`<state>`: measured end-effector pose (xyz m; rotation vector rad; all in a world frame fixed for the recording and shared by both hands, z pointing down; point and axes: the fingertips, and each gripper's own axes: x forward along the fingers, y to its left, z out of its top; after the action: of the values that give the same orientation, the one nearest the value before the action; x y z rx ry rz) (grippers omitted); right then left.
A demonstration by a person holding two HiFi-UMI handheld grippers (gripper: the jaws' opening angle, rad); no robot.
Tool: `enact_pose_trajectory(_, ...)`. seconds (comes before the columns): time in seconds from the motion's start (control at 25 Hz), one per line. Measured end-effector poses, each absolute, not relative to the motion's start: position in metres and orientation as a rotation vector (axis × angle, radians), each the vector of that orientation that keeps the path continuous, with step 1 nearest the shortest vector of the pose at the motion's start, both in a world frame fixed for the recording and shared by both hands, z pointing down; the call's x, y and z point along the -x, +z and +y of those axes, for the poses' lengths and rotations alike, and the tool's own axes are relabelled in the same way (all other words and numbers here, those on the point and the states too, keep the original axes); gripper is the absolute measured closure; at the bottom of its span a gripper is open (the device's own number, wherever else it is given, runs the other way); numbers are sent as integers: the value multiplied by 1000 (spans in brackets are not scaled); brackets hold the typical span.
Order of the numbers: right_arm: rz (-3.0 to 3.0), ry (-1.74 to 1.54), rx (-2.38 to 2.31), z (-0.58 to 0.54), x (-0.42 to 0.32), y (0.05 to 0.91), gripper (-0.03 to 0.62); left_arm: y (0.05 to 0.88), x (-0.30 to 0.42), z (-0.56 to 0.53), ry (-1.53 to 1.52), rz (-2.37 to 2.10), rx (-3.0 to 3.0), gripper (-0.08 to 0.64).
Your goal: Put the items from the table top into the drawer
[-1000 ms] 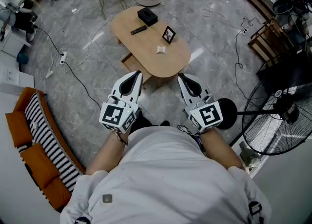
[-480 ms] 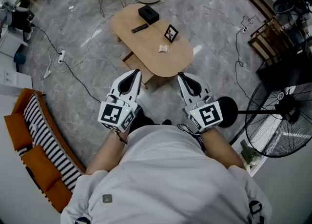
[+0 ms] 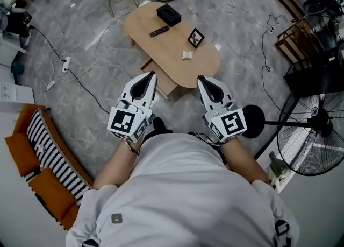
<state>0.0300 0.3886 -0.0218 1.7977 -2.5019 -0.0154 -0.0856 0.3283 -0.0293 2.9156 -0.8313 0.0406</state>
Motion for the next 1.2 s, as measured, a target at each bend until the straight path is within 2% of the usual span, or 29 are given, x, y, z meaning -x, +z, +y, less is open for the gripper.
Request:
enact_pose_trajectory(0.36,-2429,25,-1851,339,-3,-14,569,-25,112,273,51,-736,-2927,551)
enact_pose_trajectory(0.64,-2420,43,-1832,320,-2,-10,569,-23,104,252,64,-685,-2933,551)
enact_pose_trajectory(1.2,-2481,76,-1743,232,-89,14,569,-3,49,188,124,-807,-2885,551)
